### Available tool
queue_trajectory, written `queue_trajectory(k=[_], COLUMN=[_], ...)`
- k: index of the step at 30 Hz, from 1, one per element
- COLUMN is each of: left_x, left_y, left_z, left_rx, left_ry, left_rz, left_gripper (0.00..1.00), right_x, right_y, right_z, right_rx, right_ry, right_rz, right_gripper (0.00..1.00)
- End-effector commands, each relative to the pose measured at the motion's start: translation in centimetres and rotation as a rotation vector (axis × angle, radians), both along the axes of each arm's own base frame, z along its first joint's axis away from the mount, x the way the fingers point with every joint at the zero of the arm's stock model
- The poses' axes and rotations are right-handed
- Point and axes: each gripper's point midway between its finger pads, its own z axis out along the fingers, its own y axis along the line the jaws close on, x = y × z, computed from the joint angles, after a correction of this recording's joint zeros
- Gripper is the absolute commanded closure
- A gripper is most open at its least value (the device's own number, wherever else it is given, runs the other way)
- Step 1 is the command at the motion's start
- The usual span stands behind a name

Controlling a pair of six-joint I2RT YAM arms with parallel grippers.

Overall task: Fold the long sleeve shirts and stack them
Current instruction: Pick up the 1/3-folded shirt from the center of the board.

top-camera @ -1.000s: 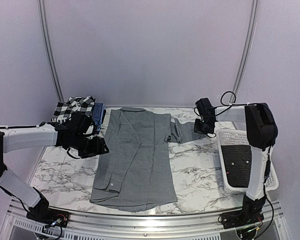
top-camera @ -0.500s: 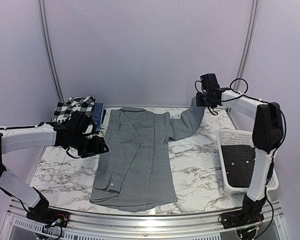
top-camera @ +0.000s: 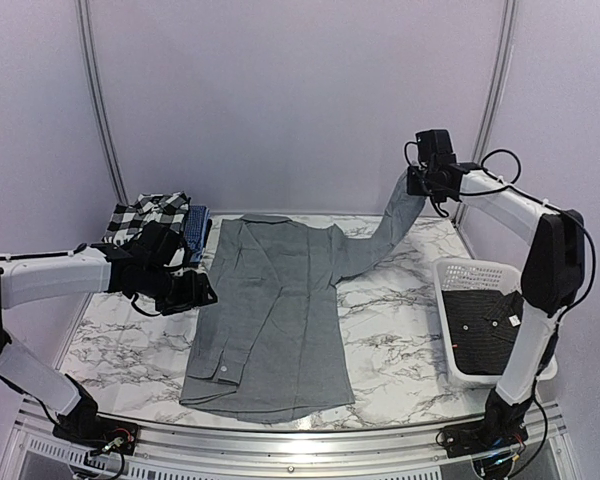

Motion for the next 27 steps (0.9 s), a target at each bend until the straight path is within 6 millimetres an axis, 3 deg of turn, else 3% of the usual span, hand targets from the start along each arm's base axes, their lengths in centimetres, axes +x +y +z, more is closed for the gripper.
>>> queue_trajectory(k=[1, 4, 8, 12, 15, 18, 22, 27], left_x=[-0.1, -0.1, -0.2, -0.1, -0.1, -0.1, -0.1, -0.2], left_y=[-0.1, -0.1, 0.0, -0.1, -0.1, -0.1, -0.2, -0.1], left_z=[1.4, 1.4, 1.3, 1.3, 1.1, 1.1, 1.1, 0.9], left_rx=[-0.017, -0.016, -0.014, -0.013, -0.013, -0.016, -0.016, -0.016], left_ry=[-0.015, -0.017, -0.013, -0.012, -0.006, -0.004, -0.002, 0.004], left_rz=[0.000, 0.001, 0.001, 0.001, 0.004, 0.005, 0.005, 0.005], left_gripper=[0.25, 0.25, 0.25, 0.25, 0.25, 0.25, 0.25, 0.25], right_x=[-0.6, -0.7, -1.6, -3.2, -5.0, -6.8, -9.7, -13.6], right_y=[-0.7, 0.5, 3.7, 9.3, 14.9, 20.0, 25.9, 30.9], right_z=[2.2, 2.7, 4.1, 5.3, 5.2, 3.5, -0.5, -6.4], right_rx=[0.014, 0.042, 0.031, 0.074, 0.106, 0.135, 0.167, 0.183], right_ry=[-0.060, -0.079, -0.122, -0.165, -0.174, -0.142, -0.061, 0.072], right_rz=[-0.018, 0.026, 0.102, 0.281, 0.464, 0.620, 0.797, 0.951], right_gripper=[1.00, 1.00, 1.00, 1.00, 1.00, 1.00, 1.00, 1.00])
